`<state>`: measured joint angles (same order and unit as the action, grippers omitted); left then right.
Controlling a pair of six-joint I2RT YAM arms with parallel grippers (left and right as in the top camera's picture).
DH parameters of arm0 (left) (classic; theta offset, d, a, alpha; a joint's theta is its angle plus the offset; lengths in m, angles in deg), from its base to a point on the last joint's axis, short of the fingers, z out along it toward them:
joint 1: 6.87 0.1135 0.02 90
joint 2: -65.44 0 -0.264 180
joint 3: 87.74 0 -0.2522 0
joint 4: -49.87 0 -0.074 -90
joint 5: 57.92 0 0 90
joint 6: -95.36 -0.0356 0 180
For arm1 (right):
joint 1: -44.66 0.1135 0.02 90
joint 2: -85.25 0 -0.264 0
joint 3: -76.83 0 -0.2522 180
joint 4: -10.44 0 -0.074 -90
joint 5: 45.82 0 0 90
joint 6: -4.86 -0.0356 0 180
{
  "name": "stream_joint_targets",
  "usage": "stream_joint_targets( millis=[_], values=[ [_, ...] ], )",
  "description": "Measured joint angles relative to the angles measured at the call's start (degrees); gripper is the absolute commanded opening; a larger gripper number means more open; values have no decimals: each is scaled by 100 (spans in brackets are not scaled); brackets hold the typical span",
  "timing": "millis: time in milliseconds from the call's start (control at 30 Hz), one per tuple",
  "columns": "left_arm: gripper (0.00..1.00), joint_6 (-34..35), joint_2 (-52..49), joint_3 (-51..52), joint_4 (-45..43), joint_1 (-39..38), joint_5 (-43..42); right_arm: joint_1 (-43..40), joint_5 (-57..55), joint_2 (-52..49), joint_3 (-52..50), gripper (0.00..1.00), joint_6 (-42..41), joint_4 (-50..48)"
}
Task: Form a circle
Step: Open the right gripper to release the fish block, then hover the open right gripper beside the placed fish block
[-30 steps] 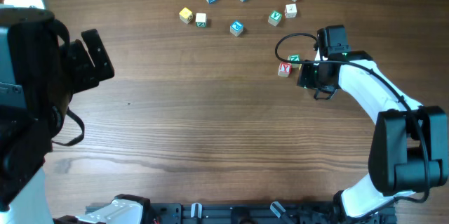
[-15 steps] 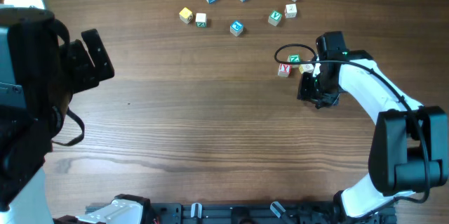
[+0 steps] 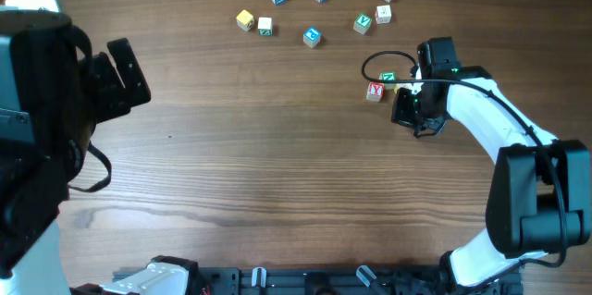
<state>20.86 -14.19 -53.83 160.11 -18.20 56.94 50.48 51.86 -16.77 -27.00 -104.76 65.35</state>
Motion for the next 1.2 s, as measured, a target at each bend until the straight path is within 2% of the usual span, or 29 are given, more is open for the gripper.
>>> stream_joint_targets(
  millis=[600,1200],
  values=[
    [100,0,0,0,0,0,0,-2,-369,0,-2,5,72,13],
    [100,-2,0,0,0,0,0,-2,-122,-17,-2,4,90,-162]
  ],
)
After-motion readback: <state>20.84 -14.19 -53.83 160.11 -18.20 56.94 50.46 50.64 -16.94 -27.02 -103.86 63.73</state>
